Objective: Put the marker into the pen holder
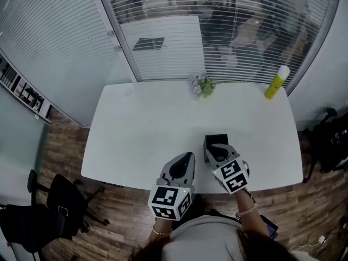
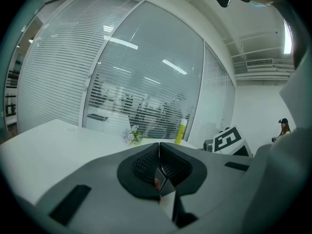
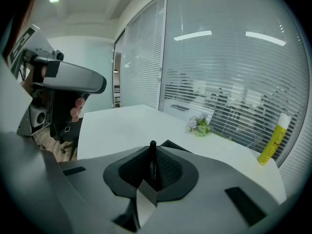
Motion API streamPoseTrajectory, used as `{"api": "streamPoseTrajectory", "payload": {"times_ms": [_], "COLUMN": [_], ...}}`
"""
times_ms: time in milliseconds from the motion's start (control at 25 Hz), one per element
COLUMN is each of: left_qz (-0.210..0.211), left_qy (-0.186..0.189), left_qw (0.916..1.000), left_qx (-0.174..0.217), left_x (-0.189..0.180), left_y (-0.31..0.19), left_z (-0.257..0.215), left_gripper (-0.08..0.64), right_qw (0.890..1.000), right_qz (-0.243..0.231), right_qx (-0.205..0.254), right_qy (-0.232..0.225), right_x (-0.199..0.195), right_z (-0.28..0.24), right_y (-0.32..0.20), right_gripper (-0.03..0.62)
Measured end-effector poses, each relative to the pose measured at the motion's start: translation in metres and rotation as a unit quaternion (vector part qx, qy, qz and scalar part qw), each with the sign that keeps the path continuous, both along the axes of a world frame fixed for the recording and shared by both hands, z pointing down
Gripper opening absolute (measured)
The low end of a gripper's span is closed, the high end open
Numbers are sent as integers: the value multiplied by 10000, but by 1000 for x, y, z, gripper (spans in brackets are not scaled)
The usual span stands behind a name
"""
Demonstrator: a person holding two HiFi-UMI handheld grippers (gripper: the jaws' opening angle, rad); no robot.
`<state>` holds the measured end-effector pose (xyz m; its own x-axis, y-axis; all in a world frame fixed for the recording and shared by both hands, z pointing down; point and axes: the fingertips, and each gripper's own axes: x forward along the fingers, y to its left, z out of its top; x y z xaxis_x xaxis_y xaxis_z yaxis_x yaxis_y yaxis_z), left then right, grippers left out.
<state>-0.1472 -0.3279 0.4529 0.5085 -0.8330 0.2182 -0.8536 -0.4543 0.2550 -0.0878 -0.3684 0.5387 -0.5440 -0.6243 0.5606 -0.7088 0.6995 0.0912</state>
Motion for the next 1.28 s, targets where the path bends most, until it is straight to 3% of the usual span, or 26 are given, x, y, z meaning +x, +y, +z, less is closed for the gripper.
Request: {"api": "streamPoseTrajectory", "payload": {"times_ms": [680,1280], "left_qz": [-6,-55], "left_qy": [67,-9], "left_qw": [10000,9999], "left_qx": [-7,111], "left_x": [3,10], "left_y": [1,13], "left_z": [-1,-10], "left_gripper": [21,21], "right_qw": [9998,9986], "right_qz": [-119,-98], "right_qx": [-78,403], "right_qy": [-107,-324], "right_x": [-1,10], "right_z": [0,-25], "right_y": [0,3], "right_gripper": [84,115]}}
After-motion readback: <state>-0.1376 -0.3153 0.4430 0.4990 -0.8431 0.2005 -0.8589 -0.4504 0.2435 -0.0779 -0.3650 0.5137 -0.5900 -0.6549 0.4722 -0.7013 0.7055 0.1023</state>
